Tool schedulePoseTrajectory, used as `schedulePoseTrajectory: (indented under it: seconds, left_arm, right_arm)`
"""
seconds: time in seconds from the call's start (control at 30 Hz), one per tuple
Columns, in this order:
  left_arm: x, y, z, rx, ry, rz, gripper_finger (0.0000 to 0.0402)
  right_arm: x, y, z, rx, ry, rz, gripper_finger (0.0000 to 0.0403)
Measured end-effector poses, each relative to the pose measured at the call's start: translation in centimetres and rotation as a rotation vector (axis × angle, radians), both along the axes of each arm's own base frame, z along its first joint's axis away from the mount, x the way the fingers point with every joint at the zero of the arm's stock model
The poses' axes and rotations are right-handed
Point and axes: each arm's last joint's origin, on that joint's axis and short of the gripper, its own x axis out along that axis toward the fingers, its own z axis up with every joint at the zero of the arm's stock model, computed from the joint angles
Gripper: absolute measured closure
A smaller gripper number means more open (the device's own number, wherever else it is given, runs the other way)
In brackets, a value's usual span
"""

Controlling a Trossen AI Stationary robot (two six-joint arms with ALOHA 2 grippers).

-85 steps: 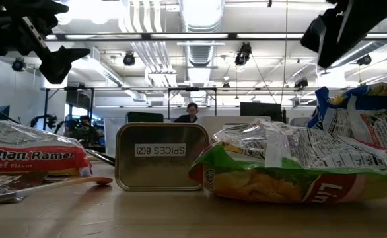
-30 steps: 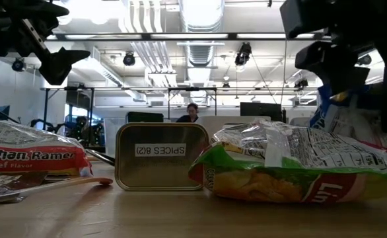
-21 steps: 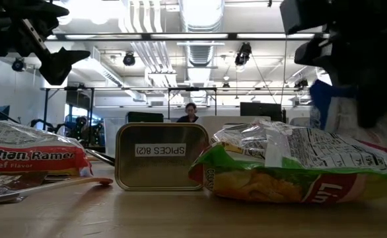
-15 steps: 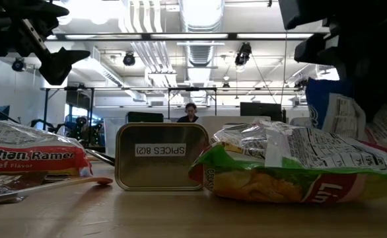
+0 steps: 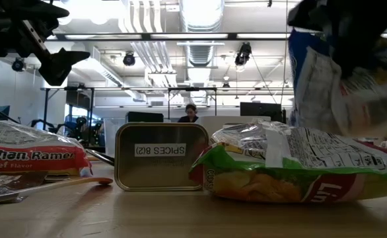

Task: Pick & Place Food Item
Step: Put the blue noodle pack into the white bin

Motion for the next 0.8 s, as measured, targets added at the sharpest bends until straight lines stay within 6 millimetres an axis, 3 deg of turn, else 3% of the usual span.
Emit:
schedulePoseTrajectory:
  seconds: [0.2, 0.37, 0.53, 0.8]
  left_arm:
    - [0.0, 0.0, 0.0, 0.000, 0.000, 0.000, 0.0039]
    - [0.0, 0.0, 0.0, -0.001, 0.000, 0.000, 0.0039]
    - [0.0, 0.0, 0.0, 0.000, 0.000, 0.000, 0.0039]
    - [0.0, 0.0, 0.0, 0.000, 0.000, 0.000, 0.0039]
  right_arm:
    - [0.3, -0.9, 2.5, -0.106, -0.057, 0.144, 0.0392]
    - [1.1, -3.6, 5.5, -0.137, -0.135, 0.198, 0.0392]
    - [1.6, -8.4, 8.9, -0.069, -0.224, 0.211, 0.0392]
    - [2.0, -19.0, 12.5, 0.326, -0.498, 0.303, 0.0392]
